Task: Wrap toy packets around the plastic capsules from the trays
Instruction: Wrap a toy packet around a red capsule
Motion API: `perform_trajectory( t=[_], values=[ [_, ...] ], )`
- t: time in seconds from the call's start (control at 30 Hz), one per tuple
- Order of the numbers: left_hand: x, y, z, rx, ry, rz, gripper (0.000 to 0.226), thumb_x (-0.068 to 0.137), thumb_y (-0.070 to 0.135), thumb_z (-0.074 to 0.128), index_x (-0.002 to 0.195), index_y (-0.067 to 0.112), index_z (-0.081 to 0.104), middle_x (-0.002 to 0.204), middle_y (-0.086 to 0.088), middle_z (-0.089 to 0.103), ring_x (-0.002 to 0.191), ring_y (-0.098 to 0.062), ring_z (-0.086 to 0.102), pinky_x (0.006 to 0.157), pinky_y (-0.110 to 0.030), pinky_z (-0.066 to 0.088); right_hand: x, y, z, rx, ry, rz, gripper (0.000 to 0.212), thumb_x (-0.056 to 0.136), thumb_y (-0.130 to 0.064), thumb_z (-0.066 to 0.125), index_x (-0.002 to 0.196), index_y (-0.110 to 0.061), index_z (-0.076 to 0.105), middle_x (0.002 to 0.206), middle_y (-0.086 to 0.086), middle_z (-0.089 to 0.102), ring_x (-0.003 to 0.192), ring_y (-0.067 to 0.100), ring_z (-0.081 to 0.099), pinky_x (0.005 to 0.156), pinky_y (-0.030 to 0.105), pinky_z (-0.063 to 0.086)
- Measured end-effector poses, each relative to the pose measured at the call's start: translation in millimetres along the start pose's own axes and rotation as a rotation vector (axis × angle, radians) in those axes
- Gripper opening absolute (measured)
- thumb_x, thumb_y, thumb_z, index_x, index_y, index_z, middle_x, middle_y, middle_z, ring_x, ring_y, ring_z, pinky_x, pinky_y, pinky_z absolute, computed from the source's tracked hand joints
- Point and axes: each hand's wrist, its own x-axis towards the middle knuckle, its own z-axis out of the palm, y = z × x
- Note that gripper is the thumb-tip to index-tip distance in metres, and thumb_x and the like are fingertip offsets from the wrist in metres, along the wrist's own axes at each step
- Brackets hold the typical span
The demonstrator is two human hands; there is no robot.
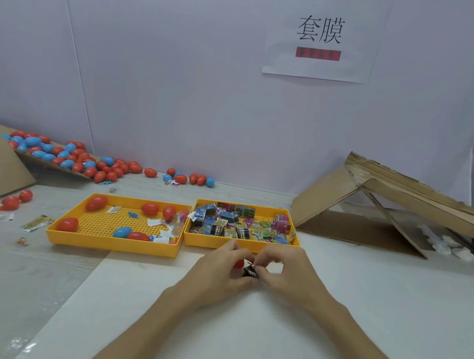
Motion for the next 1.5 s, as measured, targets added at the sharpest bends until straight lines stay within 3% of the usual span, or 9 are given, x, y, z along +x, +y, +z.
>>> perform_trajectory(
  t=[0.2,0.53,0.67,0.87,0.97,1.1,1.2,1.4,1.5],
  values=[
    [-0.1,2.0,1.1,0.008,0.02,-0.034,0.034,0.082,0.062,0.068,0.109,0.042,0.062,0.099,0.018,0.047,0.088,0.001,0.051,0.062,-0.02,0.036,-0.7,-2.5,0.7,0.017,0.0,-0.017,0.015,0.082,-0.006,0.071,0.081,-0.021,0.076,0.078,-0.014,0.07,0.077,0.007,0.065,0.07,0.01,0.042],
    [-4.5,8.6,-1.2,-0.023,0.023,-0.059,0.032,0.083,0.057,0.068,0.111,0.042,0.063,0.098,0.014,0.047,0.088,-0.002,0.053,0.065,-0.023,0.039,-3.0,-14.0,-3.7,0.087,-0.017,0.002,0.019,0.081,-0.002,0.074,0.078,-0.02,0.08,0.077,-0.013,0.074,0.077,0.01,0.068,0.069,0.025,0.052],
    [-2.6,7.1,0.6,0.025,0.008,-0.074,0.024,0.083,0.054,0.063,0.103,0.04,0.06,0.094,0.01,0.046,0.08,-0.009,0.053,0.062,-0.031,0.046,-3.0,-29.5,3.7,0.286,-0.013,0.022,0.016,0.084,-0.002,0.075,0.08,-0.016,0.08,0.078,-0.009,0.076,0.073,0.008,0.069,0.069,0.029,0.056],
    [-1.5,10.1,-4.4,-0.158,-0.036,-0.141,0.04,0.064,0.071,0.073,0.091,0.074,0.045,0.104,0.013,0.056,0.093,-0.004,0.059,0.076,-0.03,0.051,5.2,-27.3,-0.9,0.652,0.104,0.222,0.01,0.089,0.004,0.069,0.089,-0.004,0.076,0.083,0.011,0.076,0.078,0.018,0.072,0.073,0.025,0.056],
    [-2.0,7.8,-10.2,-0.331,-0.043,-0.137,0.044,0.064,0.07,0.076,0.103,0.058,0.062,0.109,0.015,0.056,0.097,0.001,0.058,0.086,-0.021,0.05,5.7,-17.0,-9.0,0.701,0.181,0.325,0.014,0.088,0.005,0.07,0.089,-0.007,0.076,0.085,0.01,0.077,0.08,0.019,0.074,0.072,0.026,0.056],
    [1.7,8.4,-16.7,-0.508,0.077,-0.114,0.018,0.083,0.05,0.077,0.093,0.036,0.073,0.097,0.01,0.068,0.087,-0.001,0.061,0.074,-0.015,0.046,6.6,-7.4,-11.7,0.702,0.212,0.387,0.016,0.084,0.005,0.074,0.091,-0.009,0.076,0.088,0.011,0.077,0.086,0.024,0.074,0.078,0.035,0.059],
    [3.3,10.2,-17.1,-0.554,0.114,-0.085,0.01,0.091,0.029,0.074,0.094,0.02,0.075,0.088,0.01,0.069,0.082,0.0,0.06,0.071,-0.013,0.043,6.5,-7.8,-9.4,0.69,0.175,0.374,0.02,0.081,0.002,0.078,0.091,-0.015,0.077,0.084,0.006,0.076,0.081,0.018,0.073,0.073,0.026,0.057],
    [3.4,10.1,-15.2,-0.64,0.117,-0.142,0.003,0.091,0.018,0.073,0.091,0.017,0.077,0.087,0.011,0.071,0.082,0.003,0.062,0.073,-0.014,0.048,5.6,-11.7,-7.8,0.696,0.098,0.348,0.032,0.078,0.003,0.081,0.098,-0.022,0.076,0.082,-0.003,0.074,0.079,0.015,0.071,0.071,0.023,0.055],
    [4.3,9.8,-15.8,-0.692,0.144,-0.162,0.004,0.088,0.022,0.077,0.085,0.022,0.076,0.087,0.009,0.071,0.083,0.0,0.063,0.073,-0.016,0.05,7.5,-11.1,-6.5,0.67,0.159,0.372,0.024,0.082,0.0,0.078,0.099,-0.017,0.072,0.084,0.0,0.074,0.08,0.015,0.072,0.069,0.024,0.056]
  ],
)
